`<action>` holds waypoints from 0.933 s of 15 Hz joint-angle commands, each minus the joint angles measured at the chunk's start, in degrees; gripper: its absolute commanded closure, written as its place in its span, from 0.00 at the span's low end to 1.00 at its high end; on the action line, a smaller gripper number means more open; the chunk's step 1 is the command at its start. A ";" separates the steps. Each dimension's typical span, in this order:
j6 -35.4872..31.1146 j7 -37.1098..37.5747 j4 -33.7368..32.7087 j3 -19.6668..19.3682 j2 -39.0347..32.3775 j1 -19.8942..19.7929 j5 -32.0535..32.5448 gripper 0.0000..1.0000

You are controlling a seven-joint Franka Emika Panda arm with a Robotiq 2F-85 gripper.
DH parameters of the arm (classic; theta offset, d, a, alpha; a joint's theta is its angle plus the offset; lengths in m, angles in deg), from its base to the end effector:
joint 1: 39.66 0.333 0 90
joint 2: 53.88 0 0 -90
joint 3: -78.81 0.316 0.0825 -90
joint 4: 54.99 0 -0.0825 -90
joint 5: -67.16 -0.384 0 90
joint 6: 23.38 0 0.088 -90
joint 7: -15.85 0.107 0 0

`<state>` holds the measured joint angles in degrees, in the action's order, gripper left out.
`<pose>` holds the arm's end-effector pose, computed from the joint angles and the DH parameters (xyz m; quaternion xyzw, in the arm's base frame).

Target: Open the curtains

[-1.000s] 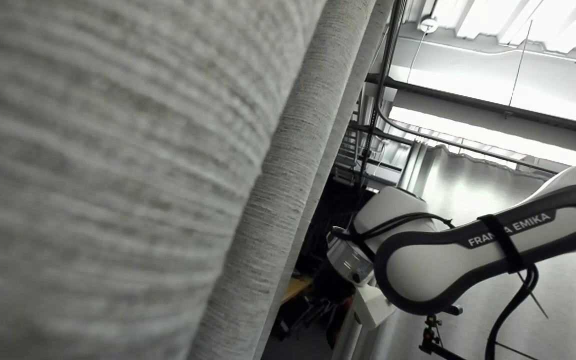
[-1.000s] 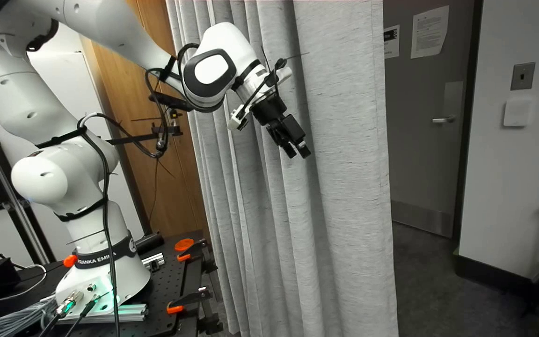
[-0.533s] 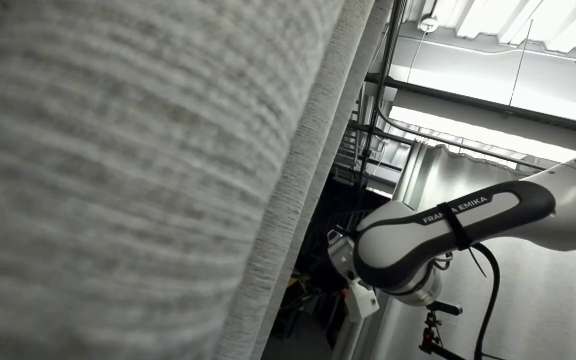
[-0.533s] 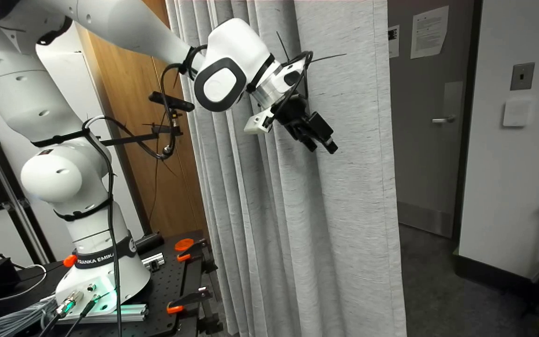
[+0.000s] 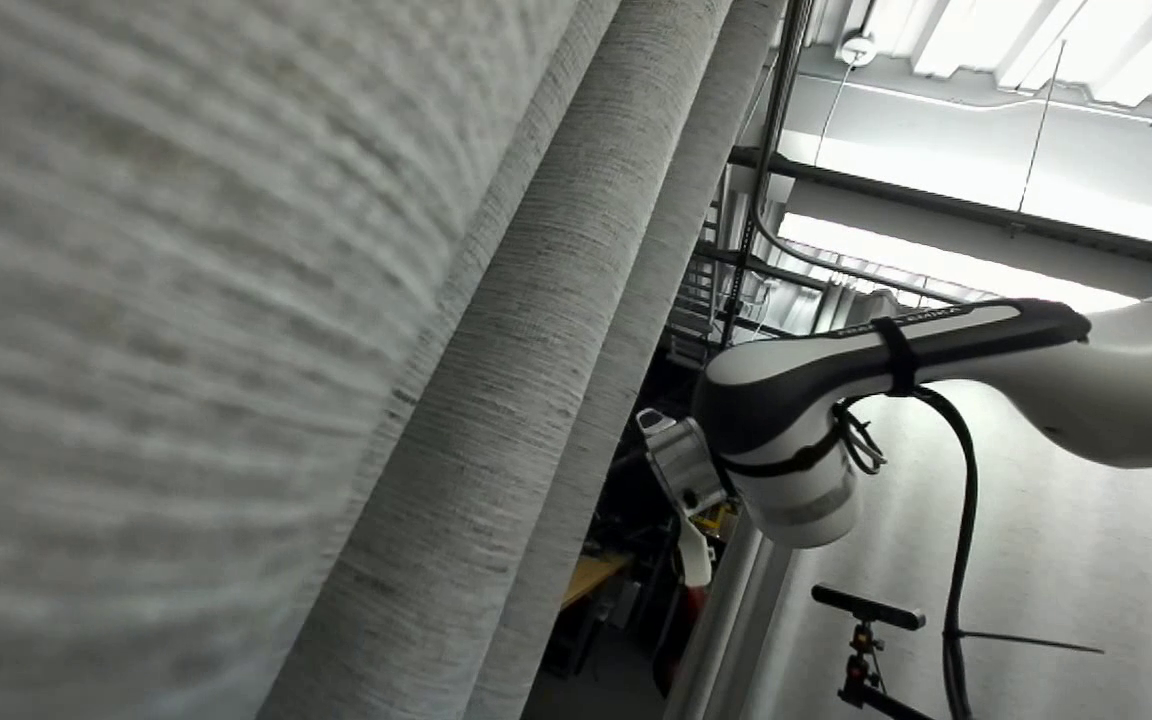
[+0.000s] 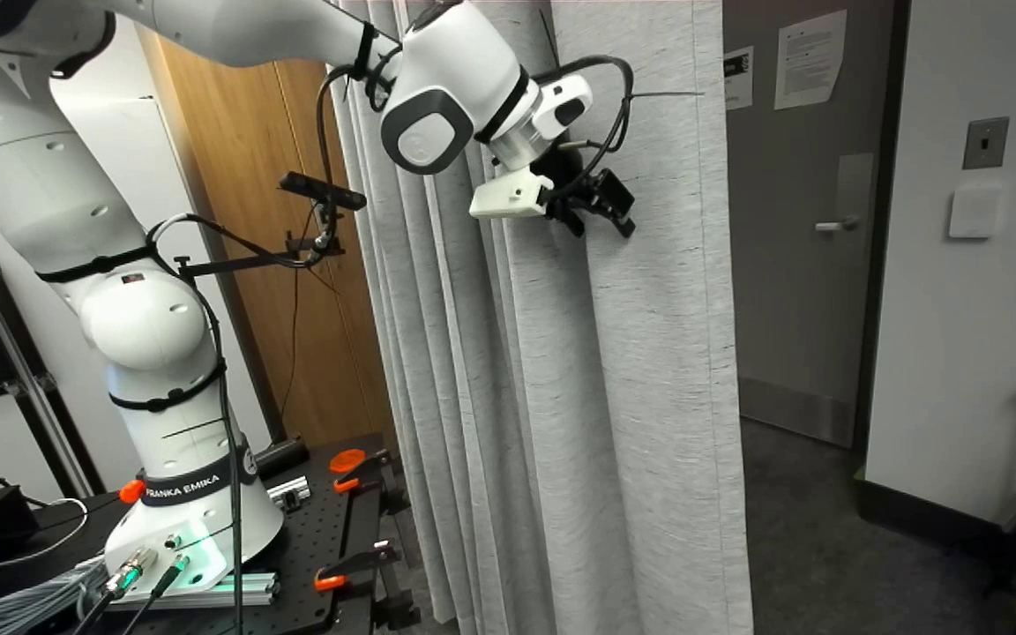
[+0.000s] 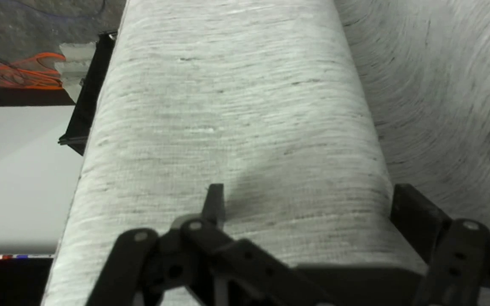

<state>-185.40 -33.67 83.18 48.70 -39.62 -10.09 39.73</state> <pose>0.5036 -0.0372 0.4591 -0.9165 -0.1936 -0.3454 0.0579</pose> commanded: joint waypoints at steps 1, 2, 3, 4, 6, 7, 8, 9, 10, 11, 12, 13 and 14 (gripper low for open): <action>-2.63 -7.40 -3.35 -3.26 -1.22 2.59 -3.01 0.00; -4.85 -9.56 -3.58 -4.01 -0.83 3.63 -4.29 0.00; -5.95 -11.45 -3.99 -4.81 -0.44 4.81 -5.64 0.00; -7.43 -13.68 -4.38 -5.70 -0.11 6.37 -7.53 0.00; -9.15 -17.40 -5.23 -7.44 0.81 9.91 -11.92 0.00; -11.13 -18.93 -5.53 -8.05 1.24 11.78 -14.21 0.00; -12.88 -20.37 -6.02 -8.76 1.52 13.68 -16.38 0.00; -15.41 -21.44 -6.52 -9.26 1.67 15.64 -18.45 0.00; -17.15 -22.41 -7.11 -10.09 1.95 17.77 -20.26 0.00; -19.77 -23.19 -7.77 -10.88 2.06 19.98 -21.90 0.00; -21.60 -23.76 -8.31 -11.99 2.42 22.24 -22.98 0.00; -23.30 -24.04 -8.83 -13.09 2.74 24.34 -23.51 0.00; -24.80 -24.04 -9.35 -14.51 3.08 26.63 -23.66 0.00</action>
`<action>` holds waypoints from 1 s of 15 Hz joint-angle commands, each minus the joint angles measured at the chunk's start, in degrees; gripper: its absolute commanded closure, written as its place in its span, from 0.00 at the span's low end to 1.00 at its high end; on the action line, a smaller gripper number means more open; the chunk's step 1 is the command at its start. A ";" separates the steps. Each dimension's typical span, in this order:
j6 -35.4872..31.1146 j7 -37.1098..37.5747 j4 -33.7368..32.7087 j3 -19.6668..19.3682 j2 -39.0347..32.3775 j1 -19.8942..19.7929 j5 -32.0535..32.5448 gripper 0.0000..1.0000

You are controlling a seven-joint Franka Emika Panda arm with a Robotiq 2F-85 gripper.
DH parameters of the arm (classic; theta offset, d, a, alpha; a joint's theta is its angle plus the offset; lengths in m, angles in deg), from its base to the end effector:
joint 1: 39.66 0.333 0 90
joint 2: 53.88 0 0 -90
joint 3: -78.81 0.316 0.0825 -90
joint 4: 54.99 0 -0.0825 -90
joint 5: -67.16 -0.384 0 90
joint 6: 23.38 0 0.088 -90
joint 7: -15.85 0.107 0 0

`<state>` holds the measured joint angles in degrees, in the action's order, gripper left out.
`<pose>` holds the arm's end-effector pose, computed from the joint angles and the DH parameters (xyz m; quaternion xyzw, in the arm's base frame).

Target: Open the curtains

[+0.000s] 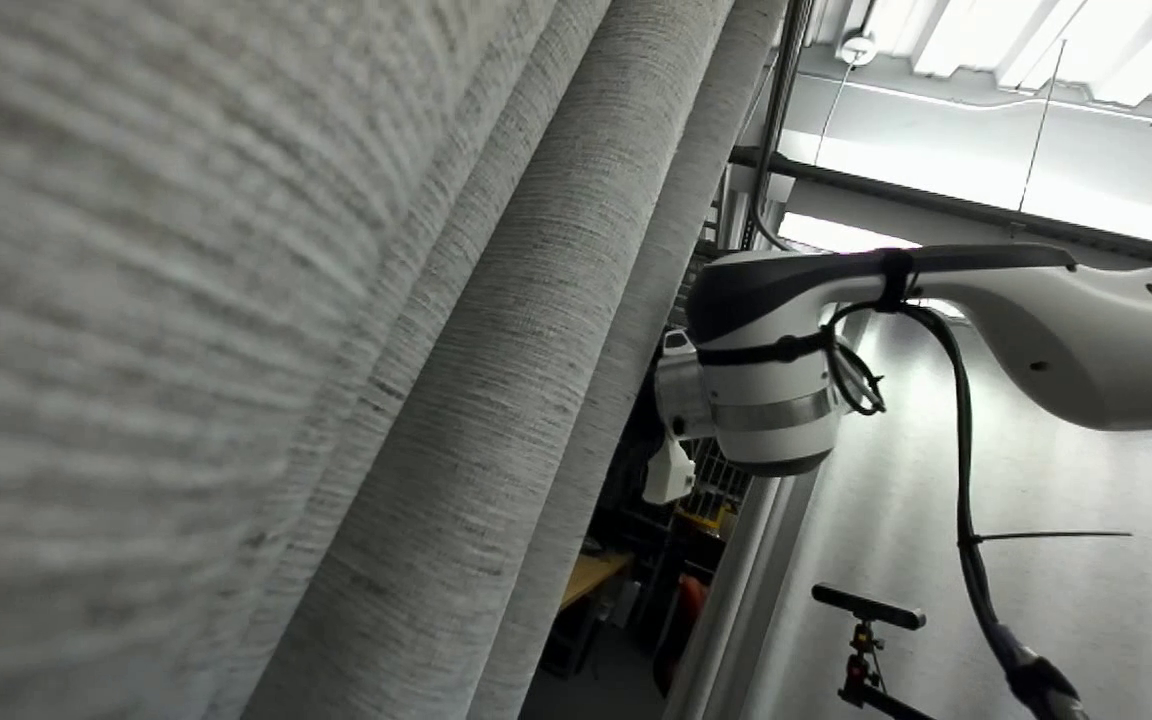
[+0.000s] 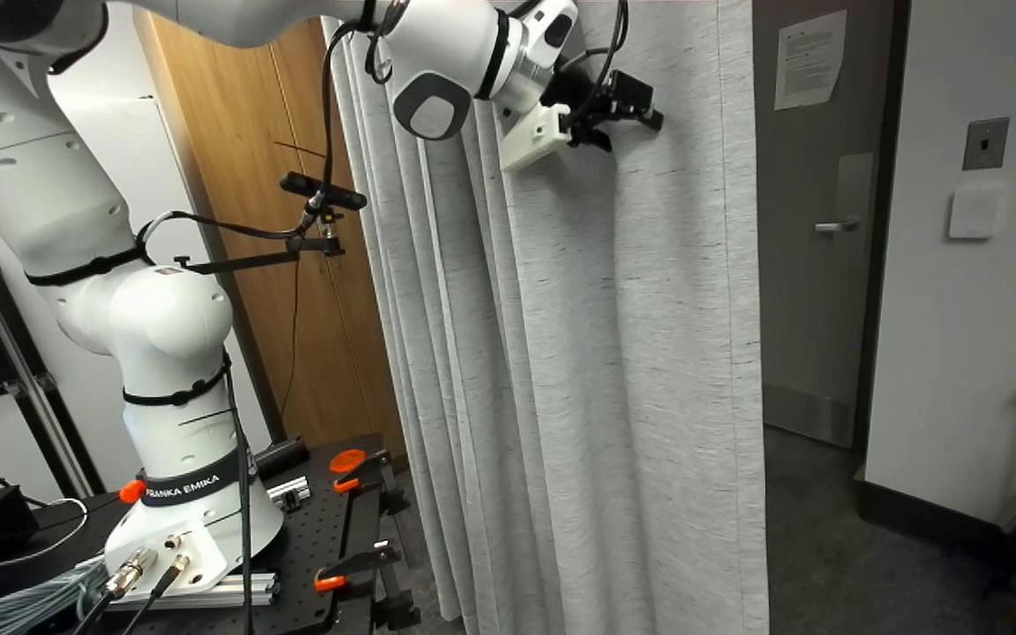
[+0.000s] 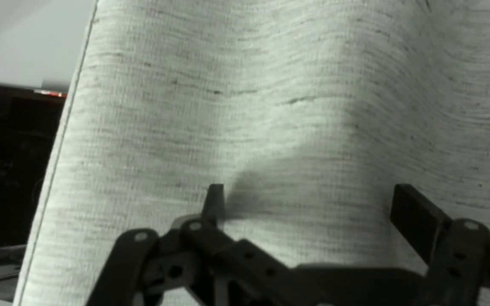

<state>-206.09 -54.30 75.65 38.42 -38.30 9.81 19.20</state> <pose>0.5223 -0.0146 0.5375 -0.8314 -0.1841 -0.5242 0.0043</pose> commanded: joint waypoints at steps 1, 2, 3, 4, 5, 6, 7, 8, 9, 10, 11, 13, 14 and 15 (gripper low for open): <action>-5.35 -3.24 -2.19 -5.79 2.22 8.99 -2.66 0.15; -6.17 -2.95 -2.41 -7.61 2.85 11.30 -1.77 0.26; -7.35 -2.71 -2.63 -9.46 3.16 13.48 -0.99 0.35; -8.10 -2.64 -2.61 -11.51 3.91 15.78 -0.20 0.43; -8.97 -2.49 -2.64 -13.60 4.40 17.97 0.55 0.50; -9.68 -2.33 -2.56 -15.84 4.98 20.07 1.43 0.59; -10.31 -2.18 -2.47 -17.90 5.61 22.04 2.36 0.66; -10.57 -2.05 -2.44 -20.32 6.32 23.98 3.31 0.75; -10.83 -2.06 -2.46 -22.71 7.02 25.91 4.34 0.81; -10.75 -2.13 -2.45 -24.91 7.71 27.47 5.31 0.90; -10.78 -2.06 -2.53 -27.05 8.08 28.91 6.11 0.97; -10.94 -1.85 -2.79 -30.98 8.64 31.24 7.38 1.00; -11.50 -1.70 -2.94 -32.79 8.63 32.25 7.83 1.00; -11.92 -1.55 -3.15 -34.25 8.64 33.09 8.24 1.00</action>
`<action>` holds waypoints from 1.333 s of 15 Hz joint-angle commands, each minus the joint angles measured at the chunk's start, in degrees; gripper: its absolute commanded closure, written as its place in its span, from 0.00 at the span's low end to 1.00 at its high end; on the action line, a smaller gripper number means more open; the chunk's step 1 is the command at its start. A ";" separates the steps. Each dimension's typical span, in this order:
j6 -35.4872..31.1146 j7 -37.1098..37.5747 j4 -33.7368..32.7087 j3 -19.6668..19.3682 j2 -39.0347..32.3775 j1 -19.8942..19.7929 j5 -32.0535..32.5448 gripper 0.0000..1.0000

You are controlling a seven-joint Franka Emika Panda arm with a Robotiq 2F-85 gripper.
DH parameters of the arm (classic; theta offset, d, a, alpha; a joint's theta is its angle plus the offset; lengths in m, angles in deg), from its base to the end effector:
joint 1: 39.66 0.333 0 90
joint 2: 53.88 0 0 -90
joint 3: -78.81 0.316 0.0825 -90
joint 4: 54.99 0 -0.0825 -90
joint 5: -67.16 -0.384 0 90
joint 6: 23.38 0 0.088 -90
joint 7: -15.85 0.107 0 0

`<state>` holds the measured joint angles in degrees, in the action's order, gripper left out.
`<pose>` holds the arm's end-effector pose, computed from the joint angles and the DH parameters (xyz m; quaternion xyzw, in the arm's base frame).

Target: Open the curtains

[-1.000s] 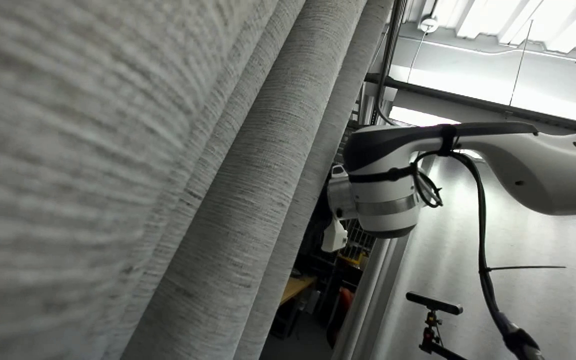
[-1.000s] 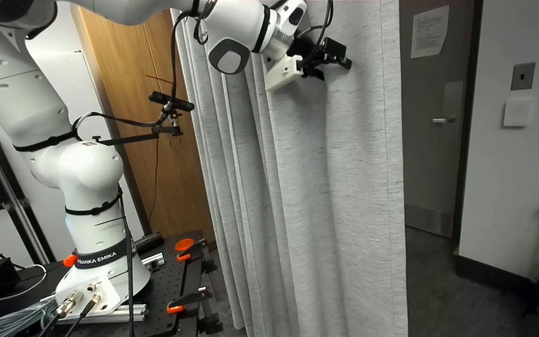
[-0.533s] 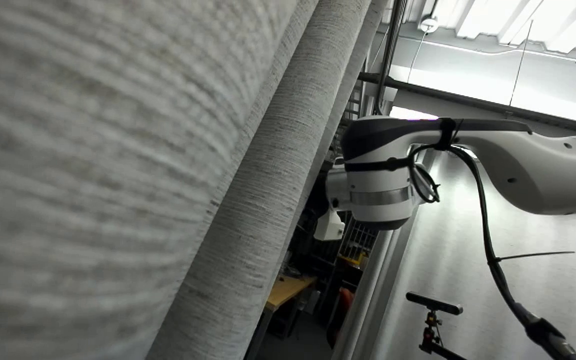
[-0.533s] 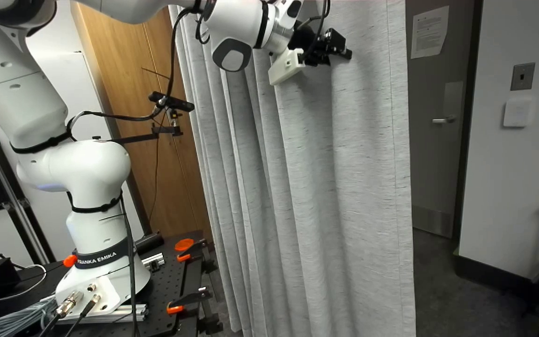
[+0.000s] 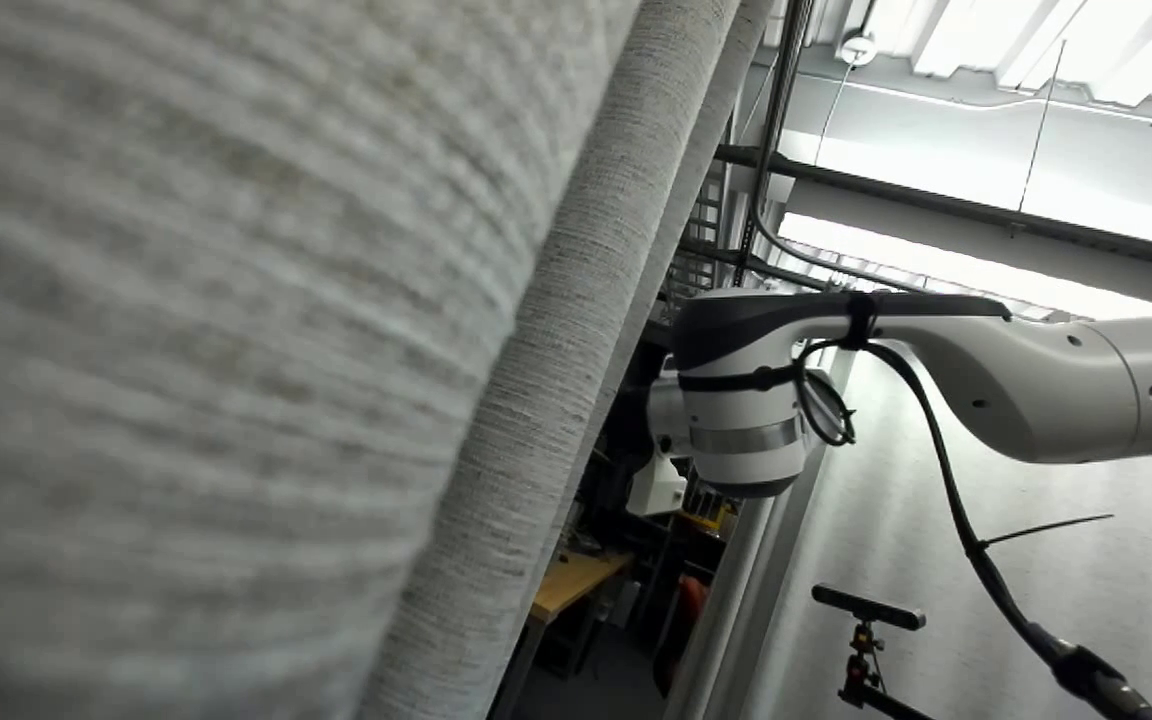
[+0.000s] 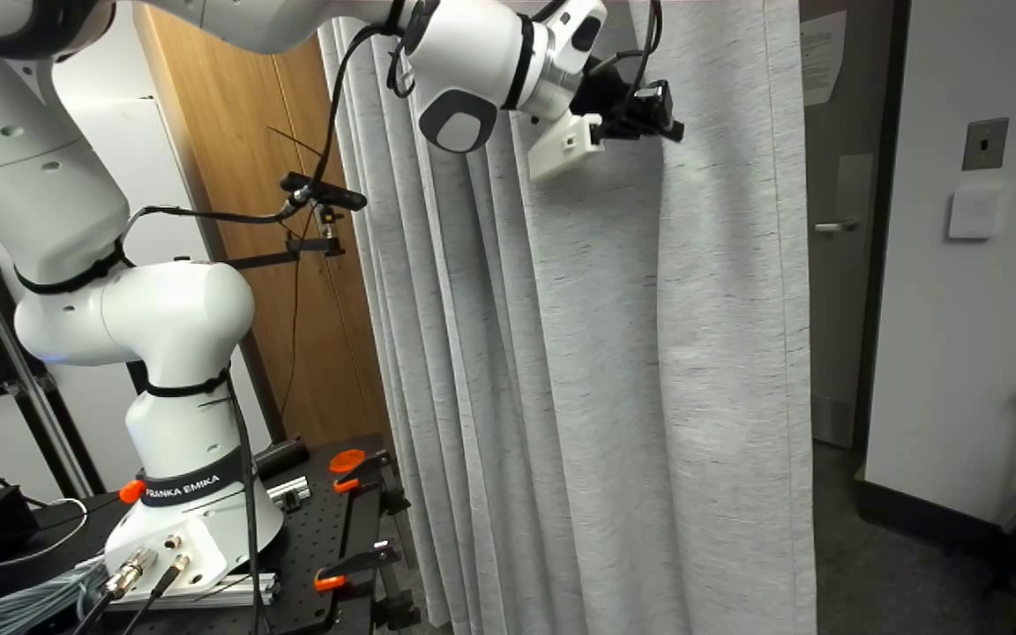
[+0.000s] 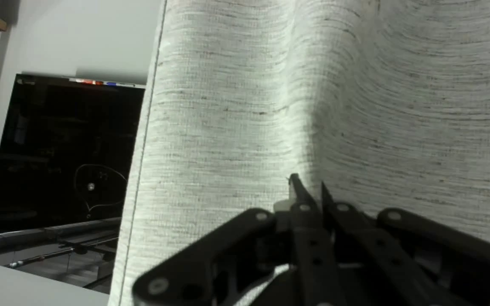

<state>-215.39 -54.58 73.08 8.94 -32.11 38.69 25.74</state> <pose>0.5449 -0.0541 0.5226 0.8185 0.1473 0.5552 0.0057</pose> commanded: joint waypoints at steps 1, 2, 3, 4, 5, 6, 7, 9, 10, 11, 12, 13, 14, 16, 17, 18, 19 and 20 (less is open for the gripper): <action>-3.23 -1.09 -0.89 -6.37 2.57 5.05 2.17 1.00; -3.76 -1.03 -1.24 -8.00 2.61 5.87 2.54 1.00; -3.75 -0.90 -1.79 -9.91 2.45 6.45 2.80 1.00; -4.00 -1.20 -2.45 -12.04 2.21 7.20 3.38 1.00; -4.31 -1.56 -3.30 -14.52 1.97 7.91 4.09 1.00; -4.03 -1.81 -4.23 -17.07 1.94 8.32 4.93 1.00; -3.87 -2.16 -5.39 -20.54 2.00 9.13 5.95 1.00; -2.81 -1.85 -8.42 -27.23 1.11 10.55 7.03 1.00; -2.82 -1.63 -10.00 -30.55 0.98 11.65 7.35 1.00; -2.52 -1.18 -11.86 -34.31 -0.15 12.72 7.04 1.00; -2.55 -1.10 -13.33 -37.70 -0.51 13.92 6.63 1.00; -2.32 -1.06 -14.61 -40.96 -1.84 14.54 5.48 1.00; -2.49 -1.38 -15.65 -44.48 -2.16 15.76 5.11 1.00; -2.39 -1.79 -17.73 -51.26 -2.87 18.21 4.53 1.00; -1.96 -1.75 -18.63 -54.81 -3.34 19.52 4.24 1.00; -1.86 -1.84 -19.23 -58.42 -3.65 20.98 3.76 1.00; -1.13 -1.78 -19.74 -62.18 -3.80 22.44 3.38 1.00; -1.42 -1.80 -20.72 -65.75 -3.81 24.16 3.41 1.00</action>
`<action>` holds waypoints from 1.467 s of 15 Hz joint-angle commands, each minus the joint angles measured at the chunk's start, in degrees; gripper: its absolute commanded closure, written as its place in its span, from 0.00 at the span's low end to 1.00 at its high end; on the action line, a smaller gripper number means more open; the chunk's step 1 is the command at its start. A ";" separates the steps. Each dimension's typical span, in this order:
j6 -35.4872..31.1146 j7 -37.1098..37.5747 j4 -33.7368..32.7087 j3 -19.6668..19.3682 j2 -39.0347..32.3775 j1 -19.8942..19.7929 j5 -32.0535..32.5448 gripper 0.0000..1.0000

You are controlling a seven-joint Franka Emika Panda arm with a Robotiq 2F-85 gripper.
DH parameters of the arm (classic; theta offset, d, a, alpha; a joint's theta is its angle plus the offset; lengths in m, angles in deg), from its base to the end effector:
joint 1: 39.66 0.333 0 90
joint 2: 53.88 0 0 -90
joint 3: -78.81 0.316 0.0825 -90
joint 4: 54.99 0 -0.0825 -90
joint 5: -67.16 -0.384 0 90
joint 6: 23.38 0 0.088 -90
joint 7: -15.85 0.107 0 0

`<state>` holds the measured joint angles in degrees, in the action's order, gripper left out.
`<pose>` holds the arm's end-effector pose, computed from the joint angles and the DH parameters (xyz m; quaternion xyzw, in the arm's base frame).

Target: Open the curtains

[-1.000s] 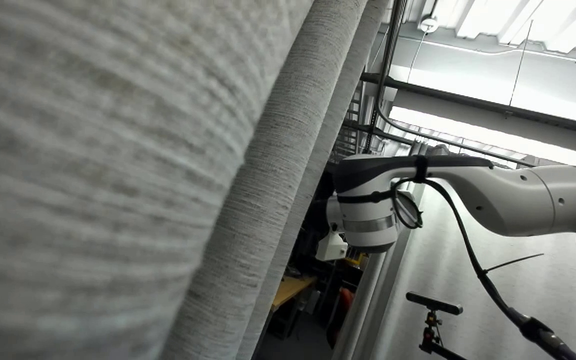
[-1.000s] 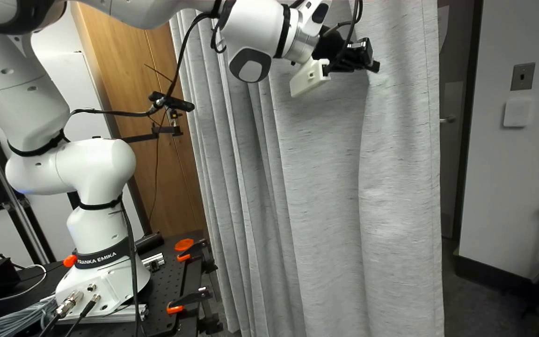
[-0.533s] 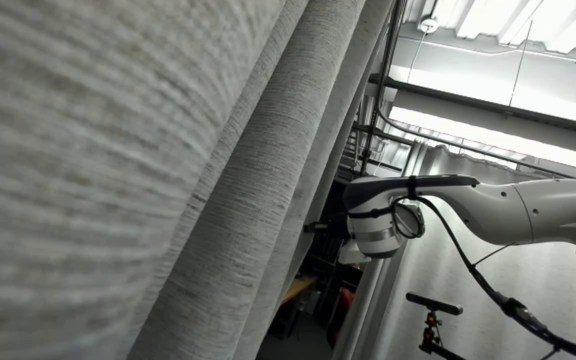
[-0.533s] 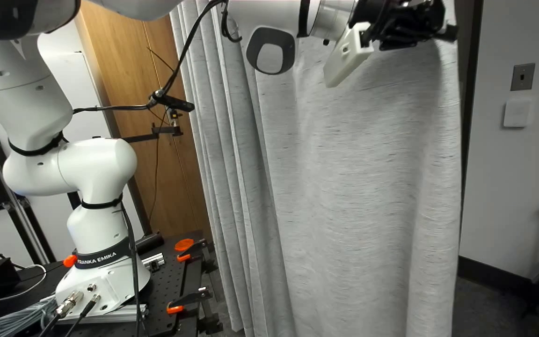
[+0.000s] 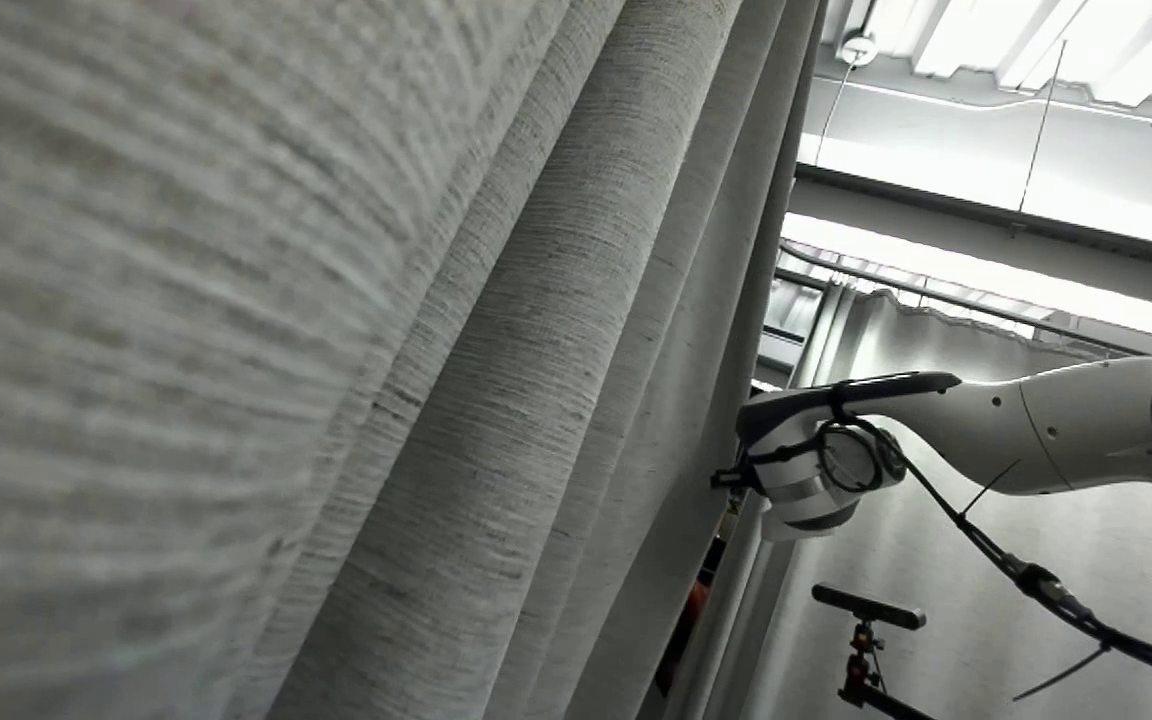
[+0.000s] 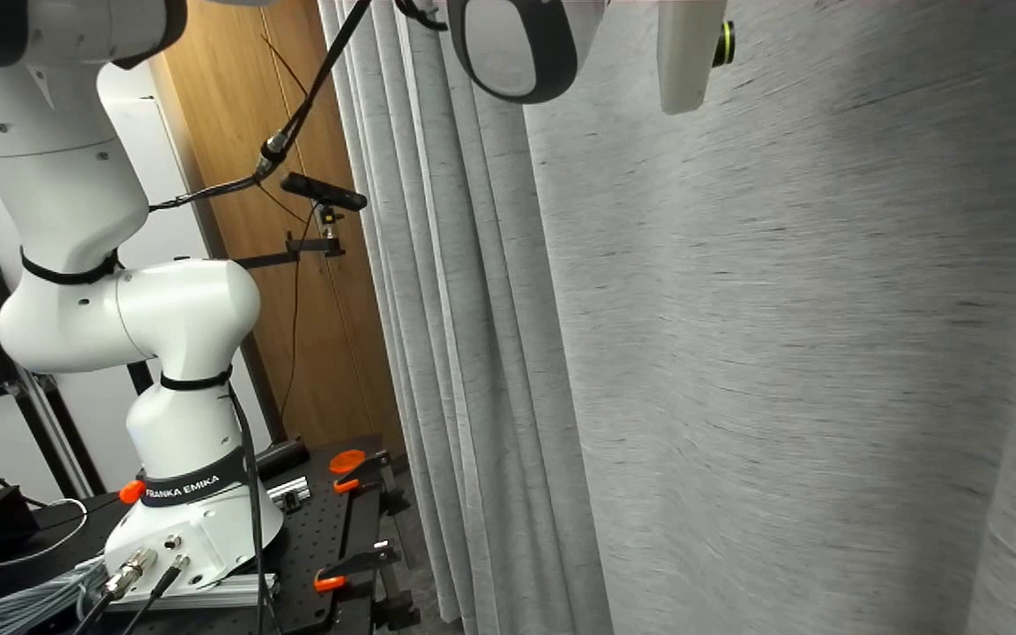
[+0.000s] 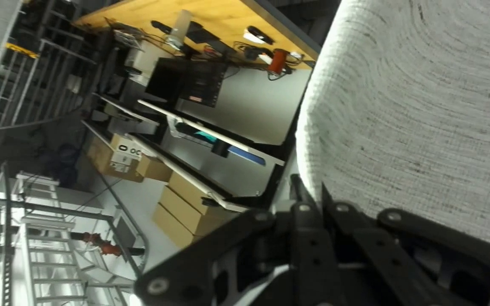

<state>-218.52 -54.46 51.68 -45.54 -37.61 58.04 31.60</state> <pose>0.4976 -0.3997 0.5624 0.7916 -0.0638 0.5329 0.2921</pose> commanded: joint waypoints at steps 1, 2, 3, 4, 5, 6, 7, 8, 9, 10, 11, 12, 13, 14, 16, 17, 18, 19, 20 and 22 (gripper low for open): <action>2.00 -1.77 -0.36 -14.35 1.56 6.13 -2.67 1.00; 1.88 -1.81 -1.14 -17.09 1.52 7.46 -2.92 1.00; 1.70 -1.94 -1.95 -19.88 1.42 8.85 -3.16 1.00; 1.49 -2.00 -2.75 -22.47 1.40 10.13 -3.33 1.00; 1.44 -1.99 -3.48 -24.87 1.38 11.27 -3.52 1.00; 1.33 -2.02 -3.75 -27.56 1.55 12.46 -3.94 1.00; 1.24 -1.97 -4.44 -29.99 1.75 13.46 -4.04 1.00; 1.43 -1.84 -5.38 -32.00 1.79 14.32 -4.10 1.00; 0.21 -3.82 -4.67 -25.86 2.03 7.99 -4.57 1.00; 0.24 -3.84 -4.89 -26.09 1.90 7.62 -4.69 1.00; 0.38 -3.96 -4.95 -25.23 1.88 6.41 -4.77 1.00; 0.74 -3.83 -5.08 -24.69 1.87 5.58 -4.79 1.00; 1.52 -2.67 -5.77 -29.44 1.67 9.64 -4.43 1.00; 0.89 -3.89 -5.46 -24.75 2.07 5.48 -4.82 1.00; 2.12 -2.00 -6.57 -31.17 1.95 11.57 -4.48 1.00; 1.30 -3.54 -5.93 -24.94 2.38 6.21 -4.93 1.00; 1.24 -3.49 -5.91 -25.07 2.45 6.61 -4.99 1.00; 1.83 -2.53 -6.36 -28.27 2.41 9.78 -4.90 1.00; 1.68 -3.10 -6.17 -26.57 2.59 8.50 -5.03 1.00; 2.06 -2.52 -6.52 -28.73 2.68 10.86 -5.11 1.00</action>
<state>-218.49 -54.45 45.16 -69.88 -40.56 67.27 29.01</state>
